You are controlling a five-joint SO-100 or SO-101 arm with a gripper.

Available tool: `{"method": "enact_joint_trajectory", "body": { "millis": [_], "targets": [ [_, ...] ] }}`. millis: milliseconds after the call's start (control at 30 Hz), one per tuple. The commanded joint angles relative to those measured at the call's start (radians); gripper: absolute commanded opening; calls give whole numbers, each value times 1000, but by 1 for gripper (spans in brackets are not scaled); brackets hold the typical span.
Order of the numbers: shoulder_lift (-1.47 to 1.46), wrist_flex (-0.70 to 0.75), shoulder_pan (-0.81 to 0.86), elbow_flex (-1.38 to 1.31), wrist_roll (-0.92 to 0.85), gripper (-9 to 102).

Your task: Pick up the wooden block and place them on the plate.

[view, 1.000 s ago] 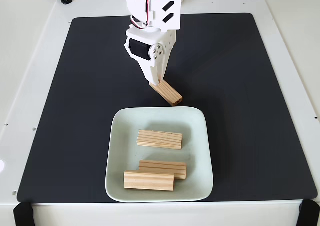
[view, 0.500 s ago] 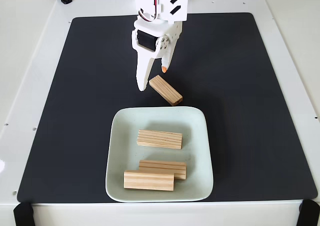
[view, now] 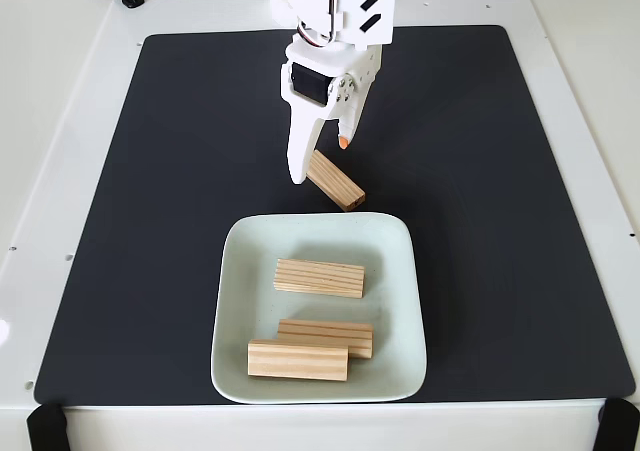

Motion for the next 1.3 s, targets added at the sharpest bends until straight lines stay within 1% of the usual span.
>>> {"method": "enact_joint_trajectory", "body": {
  "millis": [0,467,700,967,1100,1267],
  "targets": [
    [18,-11,8,2,18,34],
    [-57,-12,18,-14,18,34],
    [-57,-95,18,-14,18,34],
    [-61,-95,3,-14,21,34],
    [-97,-95,3,-18,63,34],
    [-133,-92,3,-83,74,34]
  ]
}}
